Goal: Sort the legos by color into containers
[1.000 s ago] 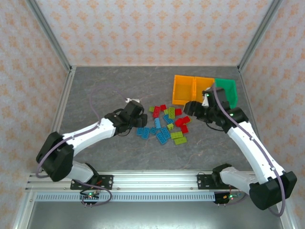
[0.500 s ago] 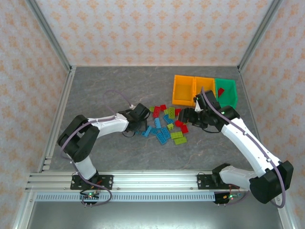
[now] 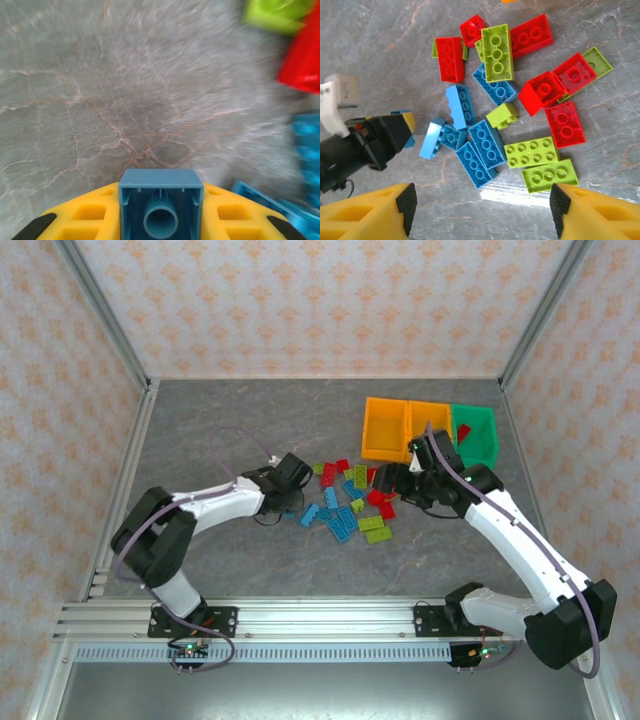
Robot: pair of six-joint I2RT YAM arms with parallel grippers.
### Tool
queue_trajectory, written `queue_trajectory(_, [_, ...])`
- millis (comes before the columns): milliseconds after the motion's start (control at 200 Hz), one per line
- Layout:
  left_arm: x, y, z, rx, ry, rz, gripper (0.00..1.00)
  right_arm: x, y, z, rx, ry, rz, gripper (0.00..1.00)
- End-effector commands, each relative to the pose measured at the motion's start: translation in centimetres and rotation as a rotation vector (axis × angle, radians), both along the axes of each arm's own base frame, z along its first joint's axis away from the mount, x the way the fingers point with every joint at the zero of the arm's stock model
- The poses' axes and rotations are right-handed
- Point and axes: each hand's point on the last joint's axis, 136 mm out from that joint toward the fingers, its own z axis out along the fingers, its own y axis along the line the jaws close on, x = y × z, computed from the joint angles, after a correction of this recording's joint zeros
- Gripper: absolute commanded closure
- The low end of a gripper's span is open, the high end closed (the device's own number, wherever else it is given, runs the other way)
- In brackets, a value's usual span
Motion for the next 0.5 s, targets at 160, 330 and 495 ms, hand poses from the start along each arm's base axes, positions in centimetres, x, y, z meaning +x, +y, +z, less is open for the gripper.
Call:
queue_trajectory(160, [4.1, -10.1, 13.1, -0.197, -0.267, -0.146, 0.76, 0.8, -3.8, 3.0, 0.008, -0.182, -0.255, 0.27])
queue_trajectory(330, [10.4, -16.1, 13.3, -0.159, -0.368, -0.154, 0.77, -0.1, -5.9, 3.5, 0.009, -0.239, -0.351, 0.27])
queue_trajectory(495, [16.4, -19.6, 12.5, -0.034, -0.454, -0.173, 0.77, -1.2, -6.5, 3.3, -0.002, -0.224, -0.357, 0.27])
